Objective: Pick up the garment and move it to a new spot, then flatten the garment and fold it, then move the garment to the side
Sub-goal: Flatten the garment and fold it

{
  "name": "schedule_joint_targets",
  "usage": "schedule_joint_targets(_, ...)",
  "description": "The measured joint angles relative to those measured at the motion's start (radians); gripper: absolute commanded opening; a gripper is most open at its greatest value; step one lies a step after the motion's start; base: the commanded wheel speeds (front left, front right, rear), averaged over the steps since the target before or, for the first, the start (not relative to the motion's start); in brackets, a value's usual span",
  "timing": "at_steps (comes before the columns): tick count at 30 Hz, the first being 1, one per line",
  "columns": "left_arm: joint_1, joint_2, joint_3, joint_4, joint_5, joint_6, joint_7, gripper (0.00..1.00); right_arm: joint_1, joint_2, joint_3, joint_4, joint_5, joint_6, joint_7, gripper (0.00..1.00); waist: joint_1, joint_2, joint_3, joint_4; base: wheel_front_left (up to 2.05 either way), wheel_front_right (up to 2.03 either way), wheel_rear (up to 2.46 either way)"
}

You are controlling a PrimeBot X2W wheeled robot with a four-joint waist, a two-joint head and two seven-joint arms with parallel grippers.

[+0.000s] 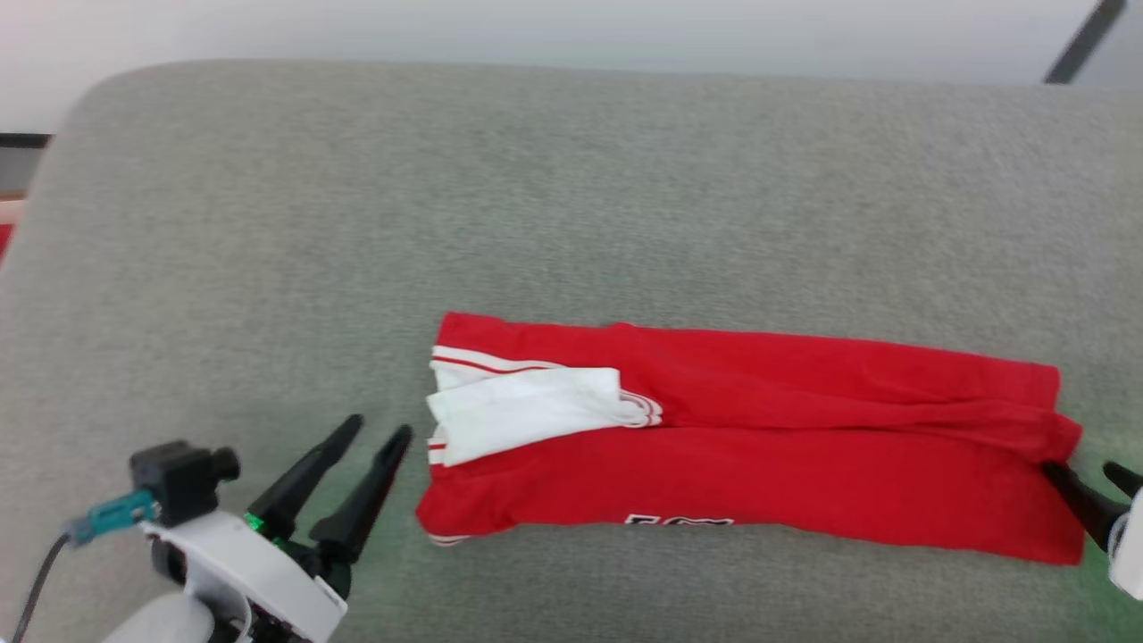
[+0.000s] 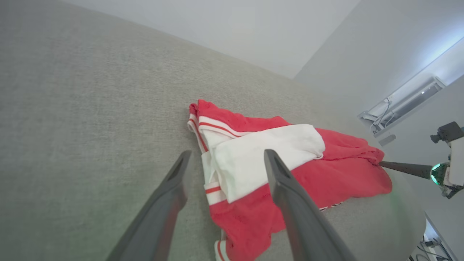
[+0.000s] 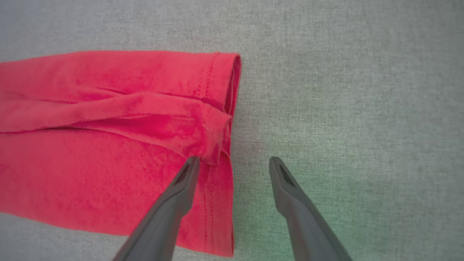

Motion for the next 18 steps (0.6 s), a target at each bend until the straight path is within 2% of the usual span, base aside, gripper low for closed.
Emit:
schedule_joint_targets(11,0.162,-0.182,0.296,0.104,0.247,0.000,0.000,1.00,0.028,0.001,-0.096,0.047,0.004,0.000,0.083,1.00,0.0000,0.0000,-0.036,0.087,0.00,0.00,0.00)
schedule_joint_targets(18,0.175,-0.298,0.470,0.090,0.519,0.002,0.000,1.00,-0.024,0.007,-0.119,0.065,-0.025,0.000,0.141,1.00,0.0000,0.0000,-0.026,0.109,0.00,0.00,0.00)
